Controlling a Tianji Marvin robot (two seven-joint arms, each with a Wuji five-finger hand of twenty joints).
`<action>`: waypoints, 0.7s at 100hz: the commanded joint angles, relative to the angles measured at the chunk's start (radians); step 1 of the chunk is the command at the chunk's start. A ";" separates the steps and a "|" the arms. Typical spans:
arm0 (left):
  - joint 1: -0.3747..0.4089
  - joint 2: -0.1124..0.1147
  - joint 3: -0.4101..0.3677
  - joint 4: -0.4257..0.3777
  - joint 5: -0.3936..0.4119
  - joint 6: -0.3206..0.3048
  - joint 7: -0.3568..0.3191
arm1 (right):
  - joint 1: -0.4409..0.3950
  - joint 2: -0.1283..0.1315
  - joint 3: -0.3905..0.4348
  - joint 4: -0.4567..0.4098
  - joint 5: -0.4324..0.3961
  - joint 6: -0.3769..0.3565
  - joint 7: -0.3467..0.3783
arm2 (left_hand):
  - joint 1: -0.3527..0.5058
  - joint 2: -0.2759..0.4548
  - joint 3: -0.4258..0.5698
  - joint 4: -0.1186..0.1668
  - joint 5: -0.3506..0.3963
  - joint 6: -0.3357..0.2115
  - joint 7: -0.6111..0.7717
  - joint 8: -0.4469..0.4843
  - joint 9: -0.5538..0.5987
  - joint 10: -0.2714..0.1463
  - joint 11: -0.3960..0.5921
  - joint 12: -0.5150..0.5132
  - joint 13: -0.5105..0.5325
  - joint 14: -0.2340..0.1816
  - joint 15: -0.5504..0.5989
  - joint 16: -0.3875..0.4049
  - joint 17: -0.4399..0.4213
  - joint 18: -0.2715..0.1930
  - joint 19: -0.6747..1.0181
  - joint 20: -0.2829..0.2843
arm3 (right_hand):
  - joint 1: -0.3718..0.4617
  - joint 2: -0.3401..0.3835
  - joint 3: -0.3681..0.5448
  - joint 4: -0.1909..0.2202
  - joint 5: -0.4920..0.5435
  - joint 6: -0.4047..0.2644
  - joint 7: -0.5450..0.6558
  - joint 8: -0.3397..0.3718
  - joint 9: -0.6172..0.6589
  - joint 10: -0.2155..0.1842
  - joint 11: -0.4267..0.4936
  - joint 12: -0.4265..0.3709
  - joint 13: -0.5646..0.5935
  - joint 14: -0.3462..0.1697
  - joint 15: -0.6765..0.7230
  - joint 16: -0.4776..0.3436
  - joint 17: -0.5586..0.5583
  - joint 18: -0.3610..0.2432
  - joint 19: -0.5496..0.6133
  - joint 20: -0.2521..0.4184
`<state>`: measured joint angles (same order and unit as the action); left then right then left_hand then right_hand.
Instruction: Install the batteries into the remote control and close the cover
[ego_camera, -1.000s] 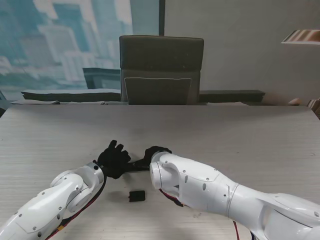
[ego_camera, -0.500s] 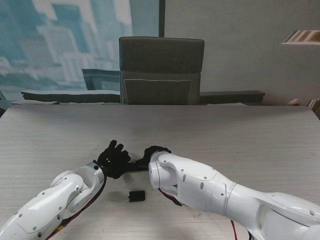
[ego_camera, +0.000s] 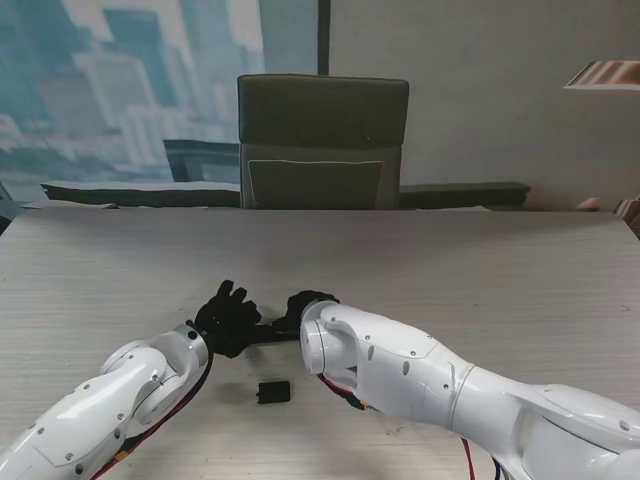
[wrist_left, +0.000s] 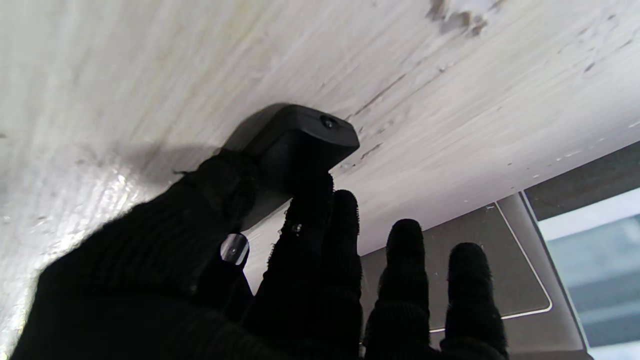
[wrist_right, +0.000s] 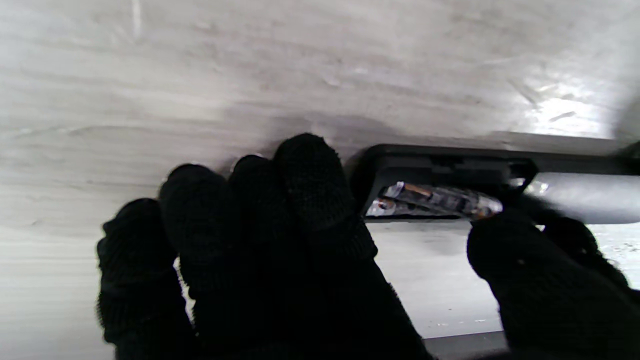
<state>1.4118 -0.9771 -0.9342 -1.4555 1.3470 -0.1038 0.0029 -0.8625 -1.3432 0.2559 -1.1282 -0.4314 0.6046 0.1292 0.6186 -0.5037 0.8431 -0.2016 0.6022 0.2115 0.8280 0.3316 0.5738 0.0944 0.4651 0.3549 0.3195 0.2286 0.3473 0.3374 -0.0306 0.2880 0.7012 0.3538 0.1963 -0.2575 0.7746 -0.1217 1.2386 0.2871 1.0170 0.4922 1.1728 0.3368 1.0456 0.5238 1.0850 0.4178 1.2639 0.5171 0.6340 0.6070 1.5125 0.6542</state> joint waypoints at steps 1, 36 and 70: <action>0.025 0.003 0.018 0.049 0.008 0.001 -0.039 | -0.022 0.001 -0.014 0.012 0.008 -0.027 0.033 | 0.180 -0.010 -0.058 0.079 0.054 -0.335 0.135 0.043 -0.015 0.004 -0.013 -0.007 -0.028 0.007 -0.016 -0.002 -0.025 0.014 -0.013 -0.008 | 0.235 -0.024 0.238 0.093 -0.037 -0.105 -0.082 0.005 0.030 0.025 0.003 -0.018 0.022 0.000 -0.010 -0.012 -0.023 -0.009 -0.007 -0.018; 0.023 0.003 0.021 0.050 0.005 0.004 -0.042 | -0.025 0.019 -0.017 0.033 -0.011 -0.072 0.039 | 0.183 -0.009 -0.061 0.080 0.055 -0.323 0.134 0.042 -0.015 0.003 -0.012 -0.006 -0.028 0.006 -0.016 -0.001 -0.025 0.014 -0.013 -0.008 | 0.302 -0.086 0.234 0.055 -0.070 -0.110 -0.089 -0.003 -0.005 -0.001 -0.001 -0.022 0.003 -0.034 -0.033 -0.015 -0.027 -0.039 -0.022 -0.039; 0.024 0.002 0.021 0.048 0.006 0.006 -0.047 | -0.017 0.026 -0.040 0.050 -0.016 -0.035 0.068 | 0.188 -0.011 -0.059 0.080 0.060 -0.309 0.138 0.045 -0.016 0.002 -0.011 -0.005 -0.028 0.008 -0.015 -0.001 -0.025 0.014 -0.013 -0.008 | 0.350 -0.093 0.196 -0.003 -0.148 -0.124 -0.028 -0.091 -0.050 -0.017 0.002 -0.019 -0.013 -0.062 -0.055 -0.016 -0.015 -0.051 -0.028 -0.071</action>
<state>1.4097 -0.9767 -0.9308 -1.4567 1.3466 -0.1012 -0.0017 -0.8451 -1.3308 0.2391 -1.1182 -0.4585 0.5514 0.1445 0.6186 -0.5032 0.8425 -0.2016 0.6022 0.2115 0.8280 0.3315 0.5738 0.0944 0.4651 0.3549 0.3193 0.2286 0.3473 0.3374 -0.0308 0.2880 0.7012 0.3538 0.2359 -0.2848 0.7720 -0.2409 1.1989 0.2466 1.0508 0.4450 1.1483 0.3131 1.0427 0.5090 1.0760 0.3883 1.2150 0.5034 0.6203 0.5692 1.4874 0.5956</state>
